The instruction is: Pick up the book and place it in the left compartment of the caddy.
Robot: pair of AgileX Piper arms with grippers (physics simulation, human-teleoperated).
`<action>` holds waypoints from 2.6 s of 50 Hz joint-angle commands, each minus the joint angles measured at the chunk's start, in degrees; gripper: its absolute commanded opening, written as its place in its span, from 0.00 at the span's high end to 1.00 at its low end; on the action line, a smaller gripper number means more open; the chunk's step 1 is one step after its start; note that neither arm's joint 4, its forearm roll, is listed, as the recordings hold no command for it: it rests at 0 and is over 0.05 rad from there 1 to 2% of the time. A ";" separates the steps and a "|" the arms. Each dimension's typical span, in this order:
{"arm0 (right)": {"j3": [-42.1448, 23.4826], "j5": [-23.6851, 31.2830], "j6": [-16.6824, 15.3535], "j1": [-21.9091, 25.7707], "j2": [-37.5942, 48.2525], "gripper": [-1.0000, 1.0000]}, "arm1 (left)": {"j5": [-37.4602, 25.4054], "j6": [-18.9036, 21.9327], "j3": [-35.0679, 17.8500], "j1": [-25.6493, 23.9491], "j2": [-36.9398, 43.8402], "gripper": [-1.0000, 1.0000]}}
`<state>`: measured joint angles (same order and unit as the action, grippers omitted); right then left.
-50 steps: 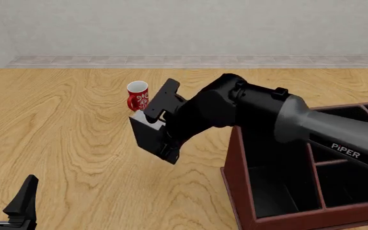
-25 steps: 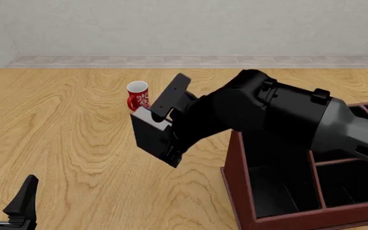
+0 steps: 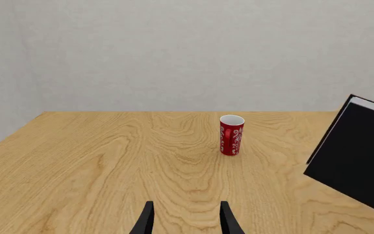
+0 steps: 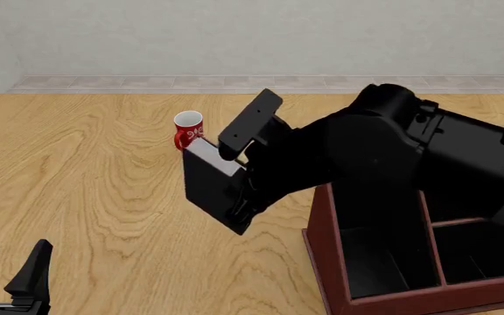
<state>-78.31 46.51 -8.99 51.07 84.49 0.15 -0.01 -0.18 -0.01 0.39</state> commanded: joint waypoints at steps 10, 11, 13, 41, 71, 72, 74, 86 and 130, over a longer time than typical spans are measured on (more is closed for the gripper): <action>2.10 1.58 5.07 1.05 -6.30 1.00 | 0.00 0.02 0.00 0.00 0.00 0.00; 2.48 1.70 5.23 1.02 -6.84 1.00 | 0.00 -0.01 0.00 0.01 0.00 0.00; 2.99 1.91 5.56 0.93 -7.72 1.00 | 0.00 0.01 0.00 0.01 0.00 0.00; 5.92 5.78 9.67 1.68 -17.01 1.00 | 0.00 -0.01 0.00 0.00 0.00 0.00; 8.18 7.70 10.64 -0.56 -23.16 1.00 | 0.00 0.00 0.00 0.00 0.01 0.00; 8.33 7.84 10.66 -0.79 -23.54 1.00 | 0.00 0.00 0.00 0.01 0.00 0.00; 8.44 8.22 10.72 -1.43 -24.25 1.00 | 0.00 -0.01 0.00 0.00 0.00 0.00; 9.69 10.32 10.95 -5.14 -28.43 1.00 | 0.00 0.00 0.00 0.00 0.01 0.00; 17.13 18.07 12.20 -16.40 -42.79 1.00 | 0.00 -0.02 0.00 0.00 0.00 0.00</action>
<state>-63.17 64.94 1.95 37.24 43.06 0.15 -0.01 -0.18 -0.01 0.39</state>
